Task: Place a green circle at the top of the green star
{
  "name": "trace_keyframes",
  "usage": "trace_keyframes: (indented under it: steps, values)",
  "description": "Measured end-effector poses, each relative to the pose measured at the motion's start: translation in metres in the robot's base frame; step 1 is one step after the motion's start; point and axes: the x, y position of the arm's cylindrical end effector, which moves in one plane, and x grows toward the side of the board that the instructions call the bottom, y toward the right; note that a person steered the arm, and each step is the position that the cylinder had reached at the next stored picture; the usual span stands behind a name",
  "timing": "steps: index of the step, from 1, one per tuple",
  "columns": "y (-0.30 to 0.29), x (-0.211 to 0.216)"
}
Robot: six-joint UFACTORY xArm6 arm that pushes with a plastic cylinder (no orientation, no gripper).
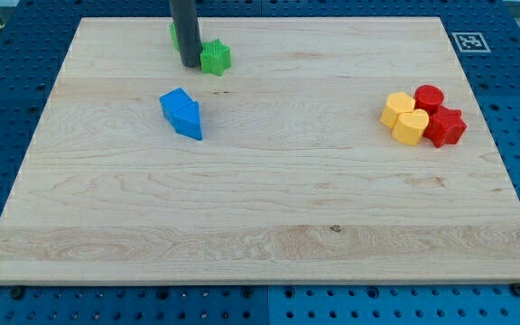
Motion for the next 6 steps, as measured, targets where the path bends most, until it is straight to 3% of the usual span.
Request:
trace_keyframes:
  steps: [2,3,5,6]
  values:
    - [-0.094,-0.053]
    - [-0.07,-0.076]
    - [0.022,-0.012]
    - [0.018,-0.018]
